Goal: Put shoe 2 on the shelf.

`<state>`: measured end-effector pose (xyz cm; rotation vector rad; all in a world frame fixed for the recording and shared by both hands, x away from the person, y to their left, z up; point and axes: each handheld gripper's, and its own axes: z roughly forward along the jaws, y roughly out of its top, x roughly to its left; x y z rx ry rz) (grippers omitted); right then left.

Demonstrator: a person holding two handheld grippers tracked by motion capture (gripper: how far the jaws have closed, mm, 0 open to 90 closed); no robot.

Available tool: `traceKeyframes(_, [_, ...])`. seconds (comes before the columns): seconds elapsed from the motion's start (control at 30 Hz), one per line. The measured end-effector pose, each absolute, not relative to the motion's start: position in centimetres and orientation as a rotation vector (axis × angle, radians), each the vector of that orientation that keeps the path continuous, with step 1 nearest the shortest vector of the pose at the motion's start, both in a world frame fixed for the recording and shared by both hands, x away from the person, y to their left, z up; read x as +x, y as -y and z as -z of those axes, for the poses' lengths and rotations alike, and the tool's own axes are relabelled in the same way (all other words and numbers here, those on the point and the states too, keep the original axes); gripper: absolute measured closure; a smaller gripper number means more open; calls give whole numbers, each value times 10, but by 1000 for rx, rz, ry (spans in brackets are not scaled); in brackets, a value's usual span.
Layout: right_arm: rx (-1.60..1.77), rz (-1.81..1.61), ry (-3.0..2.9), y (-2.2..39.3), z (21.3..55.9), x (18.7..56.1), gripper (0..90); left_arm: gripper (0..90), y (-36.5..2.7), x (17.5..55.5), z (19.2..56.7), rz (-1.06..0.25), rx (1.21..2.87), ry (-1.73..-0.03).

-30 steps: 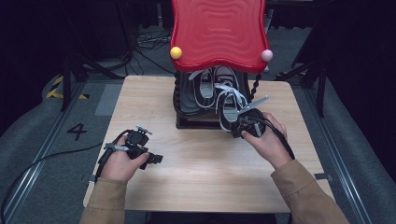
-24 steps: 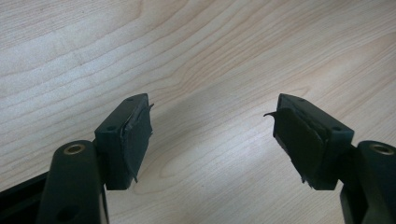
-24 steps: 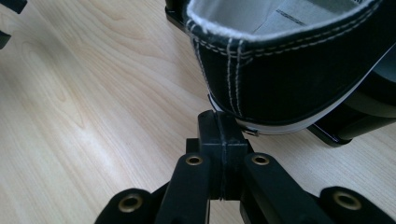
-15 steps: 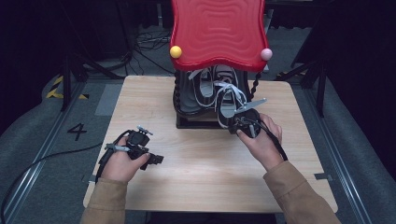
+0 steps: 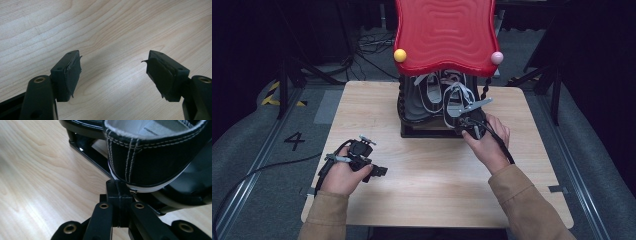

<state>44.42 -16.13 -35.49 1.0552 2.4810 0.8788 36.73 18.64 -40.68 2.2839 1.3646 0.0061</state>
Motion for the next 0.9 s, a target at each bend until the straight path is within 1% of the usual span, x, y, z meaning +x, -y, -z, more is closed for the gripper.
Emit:
traceKeyframes(0.2, [1033, -851, -2462, 155, 351, 454, 900, 283, -189, 363, 407, -5, 2280, -1374])
traceKeyframes(0.43, [969, -817, -2490, 134, 347, 468, 900, 283, -198, 357, 408, -6, 2262, -1401])
traceKeyframes(0.63, [1014, -832, -2472, 136, 348, 479, 900, 283, -204, 353, 408, -6, 2249, -1418])
traceKeyframes(0.77, [1019, -779, -2415, 135, 348, 481, 900, 282, -205, 352, 407, -9, 2247, -1412])
traceKeyframes(0.8, [1053, -799, -2428, 139, 350, 488, 900, 282, -206, 352, 407, -10, 2245, -1415])
traceKeyframes(0.9, [1045, -766, -2431, 137, 353, 489, 900, 282, -206, 353, 408, -7, 2244, -1420])
